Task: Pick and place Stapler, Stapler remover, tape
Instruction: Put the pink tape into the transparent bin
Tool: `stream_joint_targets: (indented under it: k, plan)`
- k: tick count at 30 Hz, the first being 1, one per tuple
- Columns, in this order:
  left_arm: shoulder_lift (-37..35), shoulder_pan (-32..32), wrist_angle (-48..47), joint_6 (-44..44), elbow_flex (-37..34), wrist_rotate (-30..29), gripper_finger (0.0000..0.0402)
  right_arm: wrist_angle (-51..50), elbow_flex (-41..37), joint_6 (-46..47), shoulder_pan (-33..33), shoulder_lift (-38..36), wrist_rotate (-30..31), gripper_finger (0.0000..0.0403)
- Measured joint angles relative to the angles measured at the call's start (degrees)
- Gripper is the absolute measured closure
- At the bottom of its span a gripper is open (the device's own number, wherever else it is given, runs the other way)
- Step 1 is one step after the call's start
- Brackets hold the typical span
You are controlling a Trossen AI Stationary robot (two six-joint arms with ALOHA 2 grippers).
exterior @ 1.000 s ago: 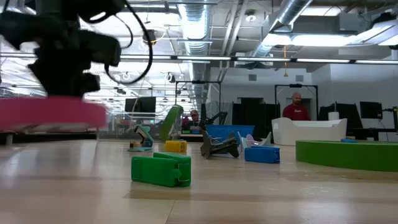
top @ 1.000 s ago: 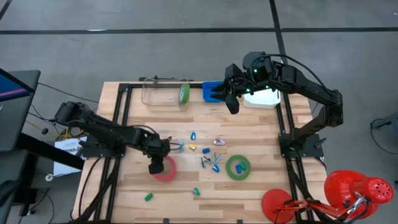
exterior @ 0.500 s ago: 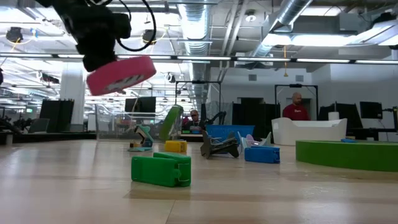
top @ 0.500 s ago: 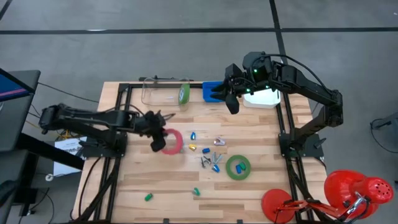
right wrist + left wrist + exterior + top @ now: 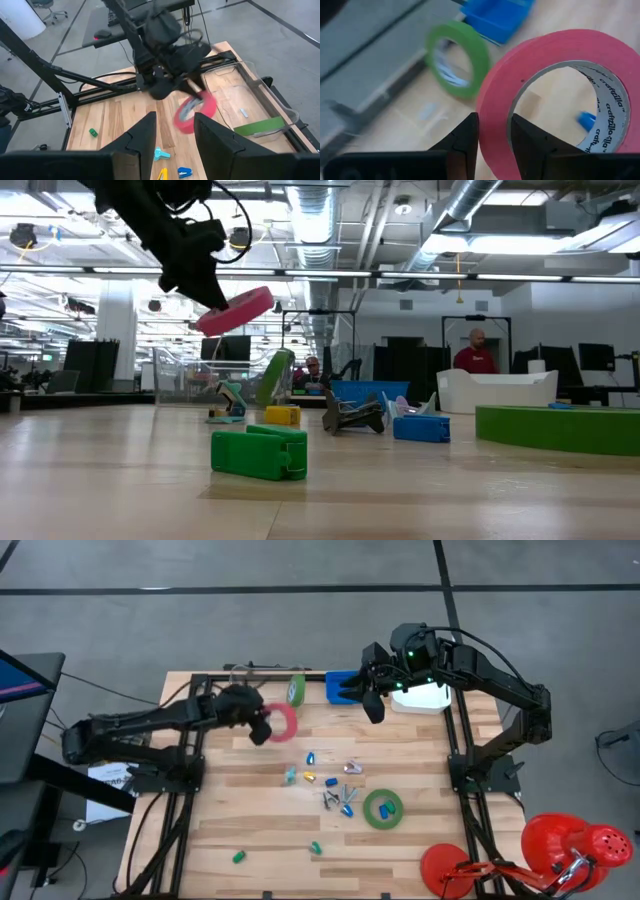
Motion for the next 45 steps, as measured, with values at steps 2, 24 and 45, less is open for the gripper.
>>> stream_joint_targets:
  k: [2,24,45]
  plan:
    - [0.00,2.64,1.68,1.39,0.00,-1.11,0.0309,0.00,0.00,0.00,0.00,0.00,0.00,0.0278]
    - [0.07,17.00,13.88,9.75,0.00,-13.57,0.0309,0.00,0.00,-0.05,0.00,0.00,0.00,0.0278]
    - [12.62,17.04,14.45,9.51,0.00,-11.43,0.0309,0.00,0.00,-0.04,0.00,0.00,0.00,0.0278]
